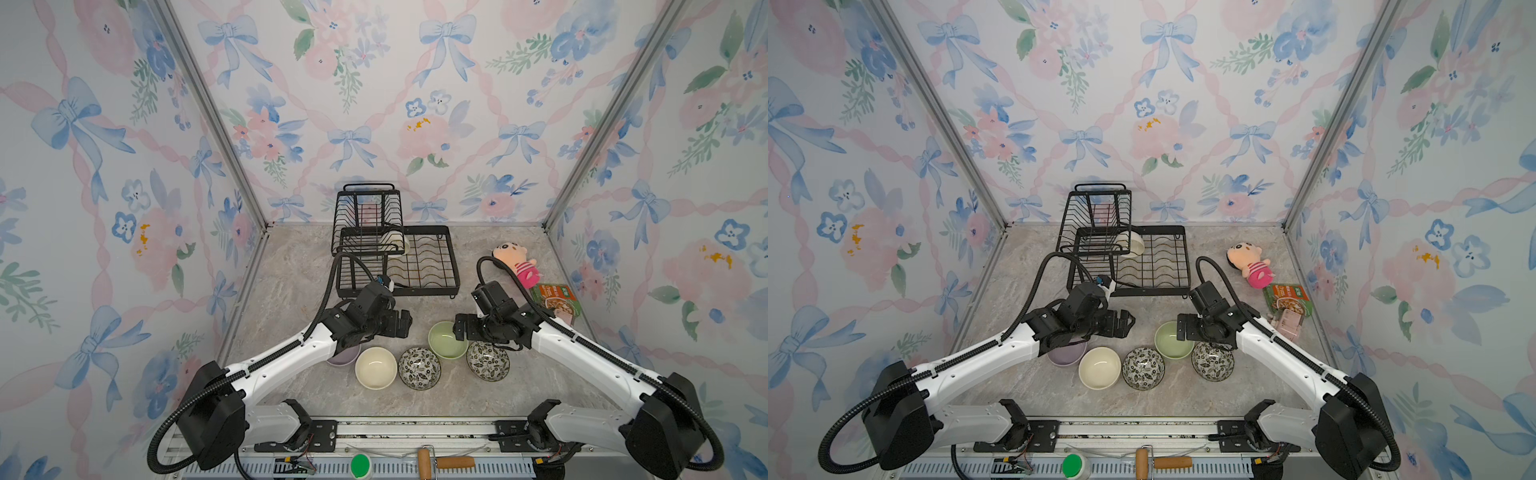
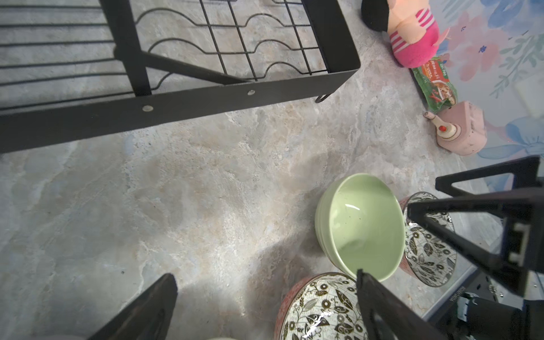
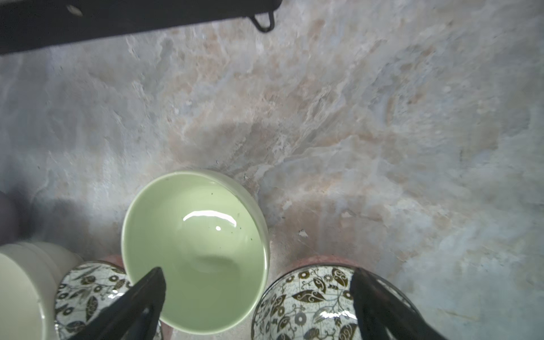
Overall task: Load bowls into a dish rack
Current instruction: Pick up the bowl from the center of the table.
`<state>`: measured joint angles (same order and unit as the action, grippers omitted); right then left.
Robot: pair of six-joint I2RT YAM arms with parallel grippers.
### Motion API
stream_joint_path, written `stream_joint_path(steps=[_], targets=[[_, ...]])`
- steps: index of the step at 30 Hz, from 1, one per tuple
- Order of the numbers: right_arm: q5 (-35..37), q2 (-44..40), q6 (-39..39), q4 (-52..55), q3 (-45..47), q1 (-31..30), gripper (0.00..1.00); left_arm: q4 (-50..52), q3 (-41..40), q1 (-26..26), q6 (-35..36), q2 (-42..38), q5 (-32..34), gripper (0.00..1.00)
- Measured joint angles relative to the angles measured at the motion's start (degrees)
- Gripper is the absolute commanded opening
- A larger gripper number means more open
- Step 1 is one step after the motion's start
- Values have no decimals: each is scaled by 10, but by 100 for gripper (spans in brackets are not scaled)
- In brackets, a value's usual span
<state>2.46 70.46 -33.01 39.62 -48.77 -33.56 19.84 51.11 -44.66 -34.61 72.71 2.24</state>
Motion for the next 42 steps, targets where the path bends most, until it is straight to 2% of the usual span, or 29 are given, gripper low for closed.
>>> stream_joint_path(steps=[12,15,18,29,33,42], targets=[[12,114,15,-37,-17,-4,64,-4,13,-11,31,1,150,98],[18,121,17,-42,-19,-4,55,-3,13,-11,47,0,164,98],[24,132,18,-42,-28,-4,46,-4,13,-7,58,-2,155,98],[38,171,30,-43,-47,-7,30,-4,18,6,50,21,66,98],[45,191,39,-38,-67,-7,20,-4,28,6,41,33,45,98],[52,201,57,-30,-101,-3,9,-15,47,12,16,34,37,98]])
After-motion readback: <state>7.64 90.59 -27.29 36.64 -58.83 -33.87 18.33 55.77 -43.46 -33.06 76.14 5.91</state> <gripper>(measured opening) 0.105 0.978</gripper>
